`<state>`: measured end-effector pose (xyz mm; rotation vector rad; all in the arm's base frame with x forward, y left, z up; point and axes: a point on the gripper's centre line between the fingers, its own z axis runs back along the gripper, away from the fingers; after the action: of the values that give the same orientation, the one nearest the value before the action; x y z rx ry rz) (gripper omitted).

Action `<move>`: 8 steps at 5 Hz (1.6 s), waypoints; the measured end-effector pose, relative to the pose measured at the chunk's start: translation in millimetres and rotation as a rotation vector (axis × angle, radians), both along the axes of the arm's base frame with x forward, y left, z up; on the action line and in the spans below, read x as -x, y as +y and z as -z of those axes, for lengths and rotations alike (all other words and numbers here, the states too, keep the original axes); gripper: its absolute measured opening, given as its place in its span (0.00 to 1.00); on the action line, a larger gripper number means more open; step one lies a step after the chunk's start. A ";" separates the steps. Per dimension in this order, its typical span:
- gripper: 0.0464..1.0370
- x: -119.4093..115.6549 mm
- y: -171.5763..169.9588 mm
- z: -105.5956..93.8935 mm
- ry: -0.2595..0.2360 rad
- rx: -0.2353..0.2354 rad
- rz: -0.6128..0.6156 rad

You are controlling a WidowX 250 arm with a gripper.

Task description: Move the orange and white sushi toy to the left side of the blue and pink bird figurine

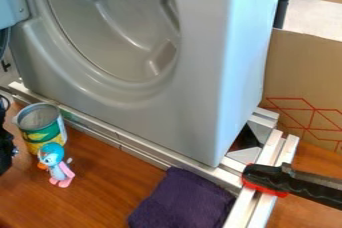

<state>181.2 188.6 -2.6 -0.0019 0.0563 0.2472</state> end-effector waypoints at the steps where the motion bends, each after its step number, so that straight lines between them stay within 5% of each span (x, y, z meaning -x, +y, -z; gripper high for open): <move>1: 0.57 -7.7 -2.2 4.1 -0.059 0.003 -0.002; 5: 0.63 -8.3 -7.9 25.7 -0.019 0.037 -0.018; 6: 0.92 -8.9 -22.8 11.2 -0.031 0.028 0.008; 8: 0.97 -9.5 -25.8 -33.7 -0.087 0.012 -0.015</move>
<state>190.7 162.8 31.1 -0.0252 -0.0292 0.2612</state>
